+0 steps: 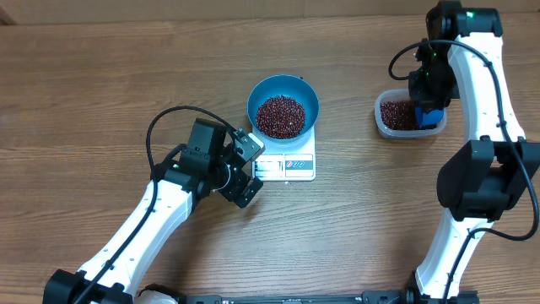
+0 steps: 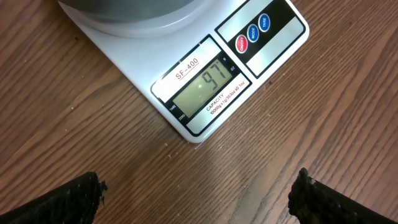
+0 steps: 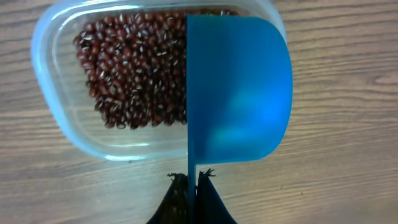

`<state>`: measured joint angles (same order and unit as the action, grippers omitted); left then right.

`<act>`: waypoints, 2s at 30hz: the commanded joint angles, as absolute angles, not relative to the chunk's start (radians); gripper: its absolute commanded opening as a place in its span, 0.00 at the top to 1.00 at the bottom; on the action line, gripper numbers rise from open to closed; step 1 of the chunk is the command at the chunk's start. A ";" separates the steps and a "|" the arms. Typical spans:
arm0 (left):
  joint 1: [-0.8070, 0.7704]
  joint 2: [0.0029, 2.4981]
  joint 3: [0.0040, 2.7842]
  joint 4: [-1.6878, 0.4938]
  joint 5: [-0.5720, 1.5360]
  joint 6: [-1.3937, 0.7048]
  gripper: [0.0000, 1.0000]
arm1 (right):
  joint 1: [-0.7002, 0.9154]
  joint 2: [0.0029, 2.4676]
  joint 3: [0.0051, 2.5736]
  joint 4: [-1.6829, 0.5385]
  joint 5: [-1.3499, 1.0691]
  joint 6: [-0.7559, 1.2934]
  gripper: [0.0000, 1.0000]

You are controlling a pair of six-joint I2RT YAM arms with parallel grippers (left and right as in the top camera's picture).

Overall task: Scoop item into bowl and weigh 150g on scale
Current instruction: 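Lower the blue scoop into the bean tub with the right gripper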

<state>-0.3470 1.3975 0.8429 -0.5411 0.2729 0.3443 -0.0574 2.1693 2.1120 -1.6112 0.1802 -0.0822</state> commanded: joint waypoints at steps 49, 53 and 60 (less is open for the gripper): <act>-0.353 1.402 0.838 -0.538 0.281 0.352 0.01 | 0.054 2.170 1.945 -1.559 0.102 -0.110 0.96; -0.353 1.402 0.838 -0.538 0.281 0.352 0.00 | 0.054 2.170 1.945 -1.551 0.068 -0.115 0.96; -0.353 1.402 0.838 -0.538 0.281 0.352 0.00 | 0.058 2.170 1.945 -1.546 0.017 -0.136 0.96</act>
